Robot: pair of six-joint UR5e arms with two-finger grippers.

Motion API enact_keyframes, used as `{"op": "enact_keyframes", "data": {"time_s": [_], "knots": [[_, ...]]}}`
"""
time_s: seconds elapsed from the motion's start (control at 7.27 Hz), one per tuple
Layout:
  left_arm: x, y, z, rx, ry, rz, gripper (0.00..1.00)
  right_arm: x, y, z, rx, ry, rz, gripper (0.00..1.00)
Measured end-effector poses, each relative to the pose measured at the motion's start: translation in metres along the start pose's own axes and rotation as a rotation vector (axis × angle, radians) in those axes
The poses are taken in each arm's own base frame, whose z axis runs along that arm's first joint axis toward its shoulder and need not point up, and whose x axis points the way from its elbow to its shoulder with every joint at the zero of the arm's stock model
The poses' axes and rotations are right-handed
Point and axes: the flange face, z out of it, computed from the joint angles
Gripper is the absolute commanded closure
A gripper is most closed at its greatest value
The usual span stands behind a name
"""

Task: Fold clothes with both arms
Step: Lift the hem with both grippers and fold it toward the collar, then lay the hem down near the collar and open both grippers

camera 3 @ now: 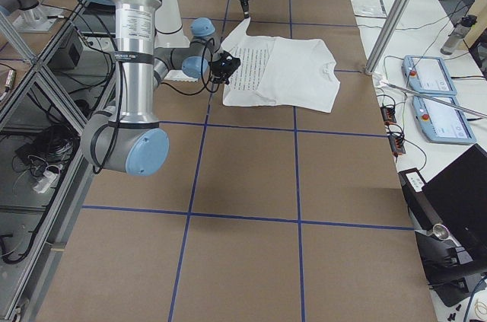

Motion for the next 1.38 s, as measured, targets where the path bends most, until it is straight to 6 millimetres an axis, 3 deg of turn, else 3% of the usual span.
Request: {"op": "enact_keyframes", "data": {"time_s": [0.28, 0.41, 0.83, 1.1, 1.38], "knots": [[-0.004, -0.072, 0.011, 0.085, 0.010, 0.059, 1.00, -0.083, -0.052, 0.017, 0.090, 0.073, -0.043, 1.00], [-0.008, -0.101, 0.029, 0.123, 0.035, 0.066, 1.00, -0.110, -0.084, 0.028, 0.139, 0.125, -0.082, 1.00], [-0.013, -0.169, 0.082, 0.198, 0.083, 0.051, 1.00, -0.170, -0.159, 0.078, 0.210, 0.216, -0.100, 1.00], [-0.014, -0.196, 0.112, 0.232, 0.096, 0.045, 1.00, -0.198, -0.211, 0.125, 0.229, 0.202, -0.065, 1.00], [-0.006, -0.214, 0.131, 0.280, 0.096, 0.042, 1.00, -0.216, -0.251, 0.138, 0.226, 0.196, -0.025, 1.00]]}}
